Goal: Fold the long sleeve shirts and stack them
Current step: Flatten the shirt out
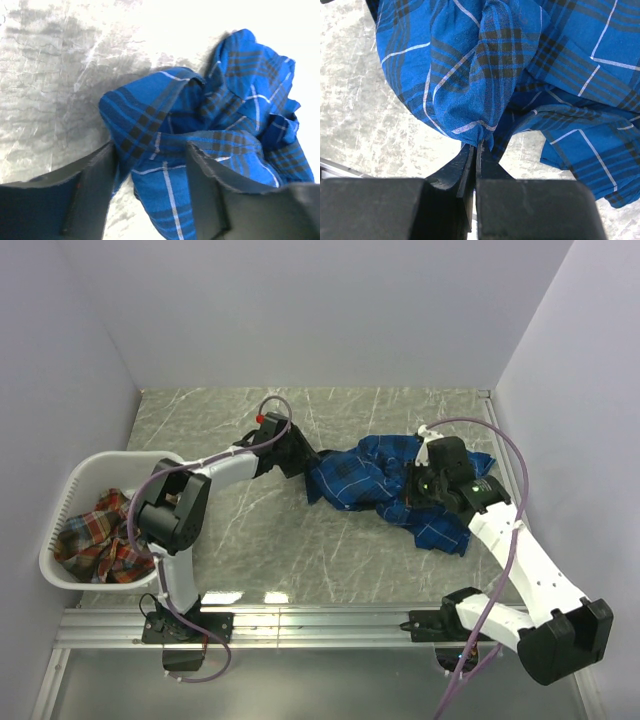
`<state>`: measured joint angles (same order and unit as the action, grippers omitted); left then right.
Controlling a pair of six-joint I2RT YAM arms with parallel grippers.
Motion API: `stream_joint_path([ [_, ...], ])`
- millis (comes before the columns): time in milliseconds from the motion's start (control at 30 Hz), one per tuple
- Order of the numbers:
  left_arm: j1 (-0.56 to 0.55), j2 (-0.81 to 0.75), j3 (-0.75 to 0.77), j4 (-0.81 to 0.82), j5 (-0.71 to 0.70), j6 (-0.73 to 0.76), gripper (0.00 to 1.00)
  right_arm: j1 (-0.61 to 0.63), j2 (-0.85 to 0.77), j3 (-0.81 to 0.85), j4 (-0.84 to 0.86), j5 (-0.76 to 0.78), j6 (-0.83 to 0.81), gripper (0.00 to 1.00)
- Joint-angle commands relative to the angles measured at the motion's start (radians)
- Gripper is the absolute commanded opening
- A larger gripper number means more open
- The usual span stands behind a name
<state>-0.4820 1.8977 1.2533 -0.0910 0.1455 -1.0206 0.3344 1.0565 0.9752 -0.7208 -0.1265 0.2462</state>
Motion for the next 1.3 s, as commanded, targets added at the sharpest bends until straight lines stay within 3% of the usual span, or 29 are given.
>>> stream_joint_path([
  [0,0.000,0.027,0.035,0.068,0.029,-0.021,0.54,0.005,0.011,0.000,0.034,-0.001,-0.004,0.00],
  [67,0.000,0.047,0.044,0.083,0.019,-0.007,0.48,0.002,0.019,0.005,0.037,0.005,-0.010,0.00],
  [167,0.005,0.079,0.078,0.143,0.020,0.022,0.30,0.003,0.029,0.023,0.043,0.031,-0.021,0.00],
  [200,0.006,0.090,0.107,0.155,0.022,0.033,0.15,0.005,0.034,0.029,0.044,0.045,-0.022,0.00],
  [267,0.014,0.121,0.145,0.174,0.025,0.074,0.01,0.005,0.049,0.060,0.050,0.054,-0.024,0.00],
  [433,0.075,0.111,0.288,0.149,0.020,0.154,0.00,0.005,0.080,0.157,0.044,0.094,-0.035,0.00],
  [567,0.091,-0.067,0.298,0.152,-0.113,0.362,0.01,0.005,0.092,0.250,0.027,0.105,-0.056,0.01],
  [667,0.091,-0.200,0.227,0.192,-0.173,0.500,0.01,0.005,0.088,0.266,0.047,-0.011,-0.080,0.01],
  [833,0.091,-0.368,-0.067,0.249,-0.247,0.590,0.00,0.014,0.100,0.232,-0.003,-0.223,-0.137,0.06],
  [867,0.091,-0.408,-0.110,0.246,-0.280,0.587,0.00,0.018,0.115,0.214,-0.028,-0.254,-0.171,0.09],
  [900,0.091,-0.428,-0.189,0.238,-0.288,0.582,0.01,0.025,0.128,0.204,-0.092,-0.309,-0.186,0.25],
  [1000,0.091,-0.503,-0.344,0.220,-0.290,0.531,0.01,0.031,0.158,0.168,-0.150,-0.340,-0.193,0.56],
  [1100,0.091,-0.571,-0.460,0.192,-0.314,0.458,0.03,0.031,0.125,0.148,-0.077,-0.306,-0.125,0.74],
  [1267,0.091,-0.658,-0.544,0.036,-0.375,0.343,0.13,-0.004,0.164,0.209,0.006,-0.105,-0.013,0.81],
])
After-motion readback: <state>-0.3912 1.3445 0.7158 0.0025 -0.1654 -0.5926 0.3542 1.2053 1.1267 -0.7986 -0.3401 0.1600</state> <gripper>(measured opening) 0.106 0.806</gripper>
